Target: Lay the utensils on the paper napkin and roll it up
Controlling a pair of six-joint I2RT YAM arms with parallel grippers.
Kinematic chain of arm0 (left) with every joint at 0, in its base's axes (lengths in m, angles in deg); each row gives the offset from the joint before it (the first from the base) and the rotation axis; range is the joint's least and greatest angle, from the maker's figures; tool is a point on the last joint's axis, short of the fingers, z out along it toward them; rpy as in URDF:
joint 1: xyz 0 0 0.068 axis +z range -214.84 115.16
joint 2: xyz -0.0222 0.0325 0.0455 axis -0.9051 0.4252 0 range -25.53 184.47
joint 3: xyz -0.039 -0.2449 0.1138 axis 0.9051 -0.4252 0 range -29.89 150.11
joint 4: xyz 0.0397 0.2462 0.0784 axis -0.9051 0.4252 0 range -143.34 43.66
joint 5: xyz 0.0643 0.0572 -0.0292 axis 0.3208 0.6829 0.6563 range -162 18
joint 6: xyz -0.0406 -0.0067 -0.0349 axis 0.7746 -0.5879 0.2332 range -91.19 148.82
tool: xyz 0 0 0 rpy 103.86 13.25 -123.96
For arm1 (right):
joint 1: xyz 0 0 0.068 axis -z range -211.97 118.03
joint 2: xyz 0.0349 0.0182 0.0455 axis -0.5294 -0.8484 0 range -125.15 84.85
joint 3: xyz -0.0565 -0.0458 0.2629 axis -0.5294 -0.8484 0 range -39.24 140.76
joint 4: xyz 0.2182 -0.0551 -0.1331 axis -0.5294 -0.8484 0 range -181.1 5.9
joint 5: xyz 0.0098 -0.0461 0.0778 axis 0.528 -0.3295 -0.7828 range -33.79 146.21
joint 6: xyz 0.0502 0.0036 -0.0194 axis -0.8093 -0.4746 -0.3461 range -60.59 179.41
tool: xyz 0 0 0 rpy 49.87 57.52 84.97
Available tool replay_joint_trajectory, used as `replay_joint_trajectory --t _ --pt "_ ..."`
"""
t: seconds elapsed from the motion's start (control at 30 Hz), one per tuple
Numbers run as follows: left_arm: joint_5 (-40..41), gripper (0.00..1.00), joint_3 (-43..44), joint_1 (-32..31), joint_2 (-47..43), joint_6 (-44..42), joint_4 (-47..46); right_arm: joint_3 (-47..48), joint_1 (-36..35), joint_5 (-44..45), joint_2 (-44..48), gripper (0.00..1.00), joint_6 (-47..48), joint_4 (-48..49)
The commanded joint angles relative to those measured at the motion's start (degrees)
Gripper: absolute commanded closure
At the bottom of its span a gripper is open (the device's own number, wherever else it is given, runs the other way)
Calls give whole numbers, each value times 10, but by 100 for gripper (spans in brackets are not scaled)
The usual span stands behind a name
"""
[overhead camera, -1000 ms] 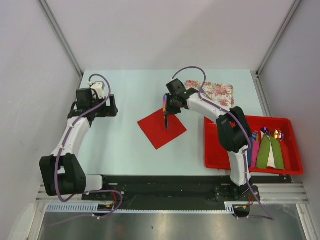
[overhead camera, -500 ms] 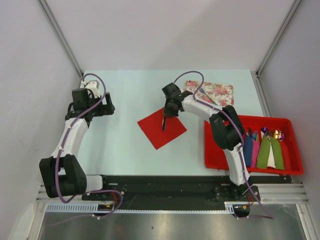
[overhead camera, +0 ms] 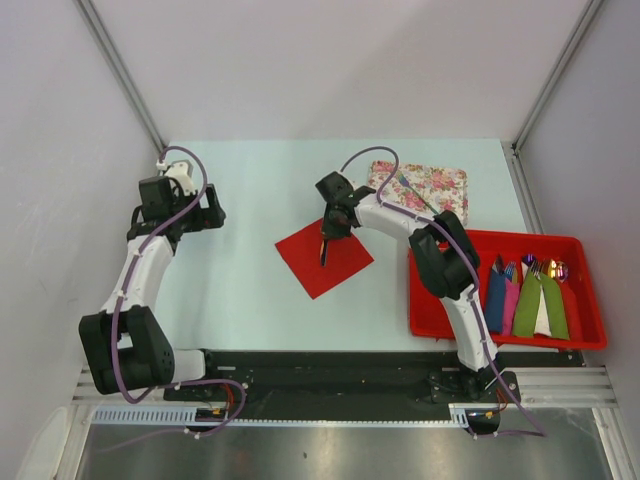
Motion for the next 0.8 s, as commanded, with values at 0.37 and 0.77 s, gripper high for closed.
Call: replay_joint_trajectory --t 0.37,0.77 --pt "-5 0 4 13 3 11 -13 19 -8 15 -19 80 -38 2" --pt "-51 0 30 15 8 -3 1 39 28 -13 36 45 19 3"
